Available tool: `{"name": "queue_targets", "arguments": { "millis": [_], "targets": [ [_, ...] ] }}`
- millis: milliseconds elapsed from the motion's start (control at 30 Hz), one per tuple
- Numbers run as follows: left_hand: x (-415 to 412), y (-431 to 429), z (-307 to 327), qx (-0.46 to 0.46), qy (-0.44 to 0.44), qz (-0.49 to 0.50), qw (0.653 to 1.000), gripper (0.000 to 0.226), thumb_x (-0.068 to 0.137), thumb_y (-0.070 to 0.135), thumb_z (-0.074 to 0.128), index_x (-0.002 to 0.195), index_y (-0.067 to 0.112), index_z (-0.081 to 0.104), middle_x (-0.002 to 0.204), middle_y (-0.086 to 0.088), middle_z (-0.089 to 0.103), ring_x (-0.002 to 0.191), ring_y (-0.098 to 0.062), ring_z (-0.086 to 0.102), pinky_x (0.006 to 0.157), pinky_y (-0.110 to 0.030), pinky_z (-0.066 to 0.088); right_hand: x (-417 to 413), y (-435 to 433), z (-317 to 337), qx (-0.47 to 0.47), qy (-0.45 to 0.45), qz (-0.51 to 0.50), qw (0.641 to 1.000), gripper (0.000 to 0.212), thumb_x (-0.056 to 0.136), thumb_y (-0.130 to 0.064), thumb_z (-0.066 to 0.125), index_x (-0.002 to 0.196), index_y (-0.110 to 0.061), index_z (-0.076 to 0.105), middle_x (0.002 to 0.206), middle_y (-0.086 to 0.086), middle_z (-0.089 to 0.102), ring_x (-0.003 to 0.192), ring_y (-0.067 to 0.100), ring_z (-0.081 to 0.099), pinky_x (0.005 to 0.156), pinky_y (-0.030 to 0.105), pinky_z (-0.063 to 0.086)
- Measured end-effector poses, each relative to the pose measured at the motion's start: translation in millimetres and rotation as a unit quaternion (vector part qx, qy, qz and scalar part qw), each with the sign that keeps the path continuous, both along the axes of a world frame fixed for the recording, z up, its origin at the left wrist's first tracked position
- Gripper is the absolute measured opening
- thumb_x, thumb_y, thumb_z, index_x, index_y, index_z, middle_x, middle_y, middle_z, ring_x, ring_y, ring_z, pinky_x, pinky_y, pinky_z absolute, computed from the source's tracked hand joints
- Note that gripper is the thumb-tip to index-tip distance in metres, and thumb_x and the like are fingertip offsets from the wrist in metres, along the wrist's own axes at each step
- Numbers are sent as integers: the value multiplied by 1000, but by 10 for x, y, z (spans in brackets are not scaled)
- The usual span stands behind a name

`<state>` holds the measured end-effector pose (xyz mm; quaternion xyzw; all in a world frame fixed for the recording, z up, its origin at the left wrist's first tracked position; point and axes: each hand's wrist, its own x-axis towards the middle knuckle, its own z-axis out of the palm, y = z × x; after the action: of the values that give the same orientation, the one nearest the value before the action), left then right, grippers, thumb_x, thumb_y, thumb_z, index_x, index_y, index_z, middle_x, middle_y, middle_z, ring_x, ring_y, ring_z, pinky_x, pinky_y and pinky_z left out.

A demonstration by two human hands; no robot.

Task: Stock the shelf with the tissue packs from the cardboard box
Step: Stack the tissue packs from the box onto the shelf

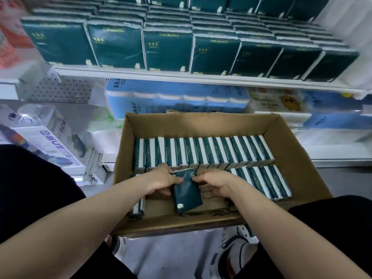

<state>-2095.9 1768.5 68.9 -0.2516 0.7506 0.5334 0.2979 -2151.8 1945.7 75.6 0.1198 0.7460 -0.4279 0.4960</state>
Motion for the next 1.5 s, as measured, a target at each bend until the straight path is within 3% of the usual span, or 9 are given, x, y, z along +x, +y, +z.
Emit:
{"name": "queue_targets", "arguments": {
  "millis": [133,233,433,733,933,1067,1233,1333,1500],
  "targets": [
    [-23,-40,173,27,43,15,999,32,90,25,68,116,14,53,111,-12,65,97,-25,68,80,-40,60,-52,57,176,-30,72,5,997,28,96,-14,62,124,-19,60,121,2,64,108,17,59,85,33,51],
    [-66,-101,318,52,88,72,992,24,91,19,67,113,16,56,112,-12,65,100,-26,67,81,-39,60,-83,114,276,-20,126,13,992,42,93,-23,67,133,-22,54,130,1,58,118,19,54,95,36,46],
    [-190,-107,712,186,139,182,955,25,96,12,58,120,7,52,118,-16,63,101,-26,68,76,-35,61,-175,177,523,-162,83,-104,978,33,95,-16,65,125,-8,54,122,13,65,108,25,65,95,37,54],
    [-603,-120,1442,-88,371,68,922,32,87,25,70,117,23,62,100,1,65,93,-17,65,88,-32,50,-568,308,1341,-220,249,-108,937,22,97,-11,61,118,-14,58,105,8,72,83,16,69,72,28,53],
    [-947,-135,2047,-103,475,55,872,34,83,28,73,112,30,56,90,0,68,86,-19,68,80,-37,54,-980,294,2045,-223,397,-77,887,16,98,-13,60,113,-16,63,102,4,71,84,18,68,71,30,52],
    [-1217,-186,2384,-107,503,65,855,33,83,25,73,111,27,55,92,1,71,79,-18,66,67,-23,47,-1258,208,2432,-190,473,-61,858,26,99,-15,58,125,-15,58,103,5,70,79,16,67,69,26,52],
    [-1640,-202,2635,-135,524,78,837,29,83,24,73,107,26,57,89,11,71,79,-5,66,75,-20,48,-1665,97,2684,-154,528,-91,830,29,98,-17,60,126,-13,54,114,6,67,90,16,69,67,25,53],
    [-1946,-179,2708,-146,529,85,832,31,82,25,73,110,24,60,95,7,64,89,-14,65,80,-30,52,-1909,56,2763,-132,551,-98,818,29,97,-16,60,125,-14,53,110,2,65,90,14,69,70,25,58],
    [-2468,-65,2681,-137,513,74,844,38,85,23,70,122,19,60,104,0,64,101,-20,62,96,-36,49,-2369,63,2780,-91,579,-118,802,31,87,-31,68,114,-23,55,104,3,66,97,24,69,89,48,57]
  ]
}}
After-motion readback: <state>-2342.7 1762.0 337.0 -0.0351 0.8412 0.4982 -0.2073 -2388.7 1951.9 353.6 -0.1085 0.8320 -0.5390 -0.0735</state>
